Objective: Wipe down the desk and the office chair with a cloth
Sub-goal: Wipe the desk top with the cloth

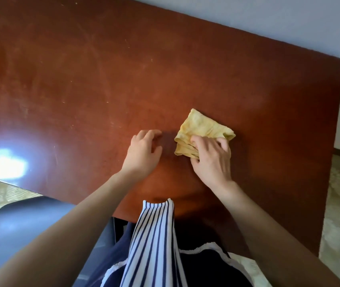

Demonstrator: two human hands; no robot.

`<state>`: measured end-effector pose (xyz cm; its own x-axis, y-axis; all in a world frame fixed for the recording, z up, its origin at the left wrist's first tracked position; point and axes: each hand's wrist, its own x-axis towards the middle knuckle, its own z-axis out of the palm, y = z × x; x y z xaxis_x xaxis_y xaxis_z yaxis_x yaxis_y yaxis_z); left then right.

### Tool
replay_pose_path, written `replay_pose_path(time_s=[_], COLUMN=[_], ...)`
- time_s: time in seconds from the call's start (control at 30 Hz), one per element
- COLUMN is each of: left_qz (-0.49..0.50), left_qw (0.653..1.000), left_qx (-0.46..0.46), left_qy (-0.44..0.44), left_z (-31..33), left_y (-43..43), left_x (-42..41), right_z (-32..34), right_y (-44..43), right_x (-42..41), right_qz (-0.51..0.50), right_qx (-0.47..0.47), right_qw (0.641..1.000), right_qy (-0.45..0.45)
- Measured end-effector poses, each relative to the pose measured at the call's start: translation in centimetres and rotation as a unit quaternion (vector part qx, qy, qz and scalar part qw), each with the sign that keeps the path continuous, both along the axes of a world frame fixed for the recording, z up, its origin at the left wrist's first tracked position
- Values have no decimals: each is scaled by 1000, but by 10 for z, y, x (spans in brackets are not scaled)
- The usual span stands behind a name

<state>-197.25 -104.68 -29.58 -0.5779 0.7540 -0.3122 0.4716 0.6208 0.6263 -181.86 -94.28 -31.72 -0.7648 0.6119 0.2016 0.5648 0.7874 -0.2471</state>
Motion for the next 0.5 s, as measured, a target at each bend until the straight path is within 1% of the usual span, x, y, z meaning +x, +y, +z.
replay_pose_path(time_s=[0.07, 0.13, 0.2, 0.23, 0.27, 0.37, 0.5], left_qz=[-73, -143, -192, -204, -213, -228, -213], left_qw=[992, 974, 957, 953, 949, 942, 950], left_qx=[-50, -95, -136, -153, -168, -185, -169], left_qy=[93, 150, 168, 166, 163, 164, 156], left_z=[-7, -13, -19, -21, -23, -26, -25], left_y=[-4, -7, -9, -9, -9, -8, -9], left_x=[-4, -10, -17, -20, -22, -24, -21], right_z=[1, 3, 3, 1, -2, -12, -21], right_y=[9, 25, 39, 43, 47, 55, 70], right_x=[2, 1, -3, -5, -7, -9, -25], right_qz=[12, 46, 89, 105, 115, 112, 71], right_qx=[32, 33, -7, -34, -59, -90, -89], right_qw=[999, 994, 978, 969, 964, 966, 976], right_qy=[-28, -97, -188, -220, -233, -213, -188])
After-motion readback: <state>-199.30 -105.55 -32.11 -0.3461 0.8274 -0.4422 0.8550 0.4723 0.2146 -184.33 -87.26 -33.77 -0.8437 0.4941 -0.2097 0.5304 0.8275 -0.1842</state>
